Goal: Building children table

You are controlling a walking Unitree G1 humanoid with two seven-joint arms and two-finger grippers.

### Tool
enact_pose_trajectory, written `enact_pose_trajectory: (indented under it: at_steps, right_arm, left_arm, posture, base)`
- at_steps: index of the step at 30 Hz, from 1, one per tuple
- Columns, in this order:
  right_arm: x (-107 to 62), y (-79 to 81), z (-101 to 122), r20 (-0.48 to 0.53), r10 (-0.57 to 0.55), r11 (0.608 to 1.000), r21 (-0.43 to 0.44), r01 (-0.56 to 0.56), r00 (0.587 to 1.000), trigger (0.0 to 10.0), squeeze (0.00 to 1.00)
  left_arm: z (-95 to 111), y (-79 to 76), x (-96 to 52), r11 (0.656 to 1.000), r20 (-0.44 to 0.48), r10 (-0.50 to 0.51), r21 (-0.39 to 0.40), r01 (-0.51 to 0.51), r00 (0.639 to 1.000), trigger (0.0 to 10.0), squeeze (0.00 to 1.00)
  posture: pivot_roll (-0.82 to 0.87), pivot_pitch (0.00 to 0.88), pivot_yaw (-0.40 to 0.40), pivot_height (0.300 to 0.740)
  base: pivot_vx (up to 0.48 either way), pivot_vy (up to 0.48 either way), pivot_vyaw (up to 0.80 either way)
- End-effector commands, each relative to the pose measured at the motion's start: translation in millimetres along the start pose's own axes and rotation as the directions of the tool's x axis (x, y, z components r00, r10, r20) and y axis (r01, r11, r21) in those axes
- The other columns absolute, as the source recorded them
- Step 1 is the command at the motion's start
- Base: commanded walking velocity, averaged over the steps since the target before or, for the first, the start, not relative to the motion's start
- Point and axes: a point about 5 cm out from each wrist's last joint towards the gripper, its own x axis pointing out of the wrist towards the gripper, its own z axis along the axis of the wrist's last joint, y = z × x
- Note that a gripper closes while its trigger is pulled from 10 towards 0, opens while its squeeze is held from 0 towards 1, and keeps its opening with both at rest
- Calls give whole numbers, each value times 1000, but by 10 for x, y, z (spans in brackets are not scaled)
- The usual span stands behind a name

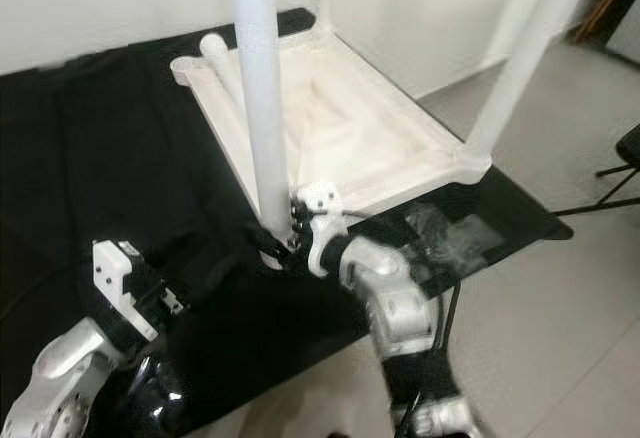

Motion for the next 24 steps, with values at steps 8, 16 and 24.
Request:
enact_pose_trajectory:
  at_steps: [8,16,24]
  right_arm:
    - [41,-278,-158,-167,232,969,-48,-243,958,10000,0]
    - [169,-537,-88,-143,85,993,-70,-96,986,10000,0]
    - [148,-595,-124,-131,120,992,-26,-125,984,0,0]
  left_arm:
    - [-28,-22,-53,1000,-4,12,8,-12,1000,10000,0]
    - [-17,-52,-77,1000,-2,20,15,-20,1000,10000,0]
    - [7,-87,-101,1000,-1,17,17,-17,1000,10000,0]
  posture:
    - [-30,152,2,740]
    - [-13,170,-5,740]
    - [-18,198,-11,740]
  base:
    - [0,0,0]
    - [0,0,0]
    - [0,0,0]
